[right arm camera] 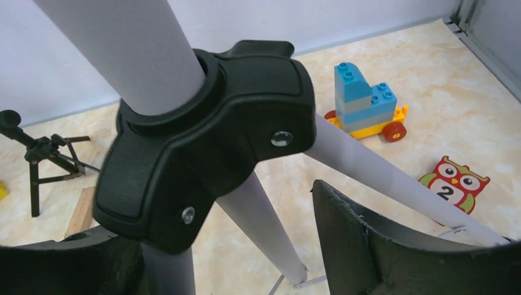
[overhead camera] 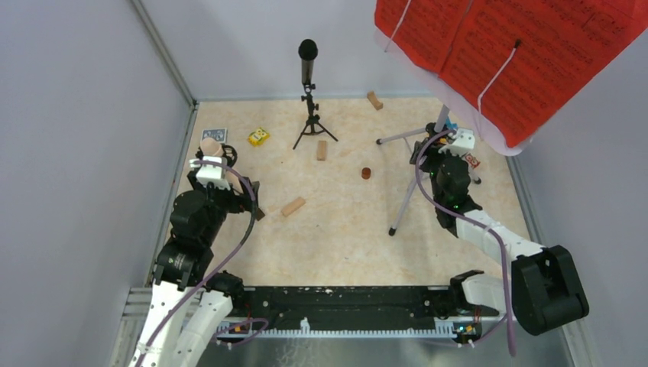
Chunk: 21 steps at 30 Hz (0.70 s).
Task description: Pack up the instrument practice props
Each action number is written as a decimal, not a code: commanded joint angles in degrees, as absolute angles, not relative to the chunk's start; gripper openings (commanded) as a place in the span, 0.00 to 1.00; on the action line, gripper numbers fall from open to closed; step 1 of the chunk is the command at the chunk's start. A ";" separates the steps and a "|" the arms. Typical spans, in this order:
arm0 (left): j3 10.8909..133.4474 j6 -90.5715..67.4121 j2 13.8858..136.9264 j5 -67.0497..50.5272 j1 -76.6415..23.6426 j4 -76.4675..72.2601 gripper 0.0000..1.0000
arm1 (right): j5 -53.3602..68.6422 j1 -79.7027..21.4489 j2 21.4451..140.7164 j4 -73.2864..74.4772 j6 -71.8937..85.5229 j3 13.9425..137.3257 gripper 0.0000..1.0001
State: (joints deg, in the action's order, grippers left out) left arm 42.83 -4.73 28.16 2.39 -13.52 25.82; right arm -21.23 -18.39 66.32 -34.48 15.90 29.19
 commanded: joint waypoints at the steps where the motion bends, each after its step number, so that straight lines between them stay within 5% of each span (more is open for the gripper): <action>1: 42.36 -4.32 27.09 2.19 -13.36 22.50 0.99 | -23.79 -18.98 68.86 -38.04 12.38 33.30 0.66; 14: 41.71 -4.05 27.16 1.67 -13.37 21.67 0.99 | -5.60 -18.98 66.34 -39.59 4.28 31.31 0.26; 21: 41.69 -3.88 27.16 1.82 -13.36 21.66 0.99 | 13.01 -19.01 63.61 -32.78 0.58 32.46 0.19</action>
State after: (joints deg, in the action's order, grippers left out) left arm 41.87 -4.47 27.51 2.37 -13.52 24.40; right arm -7.46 -17.98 66.67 -34.17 4.95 30.46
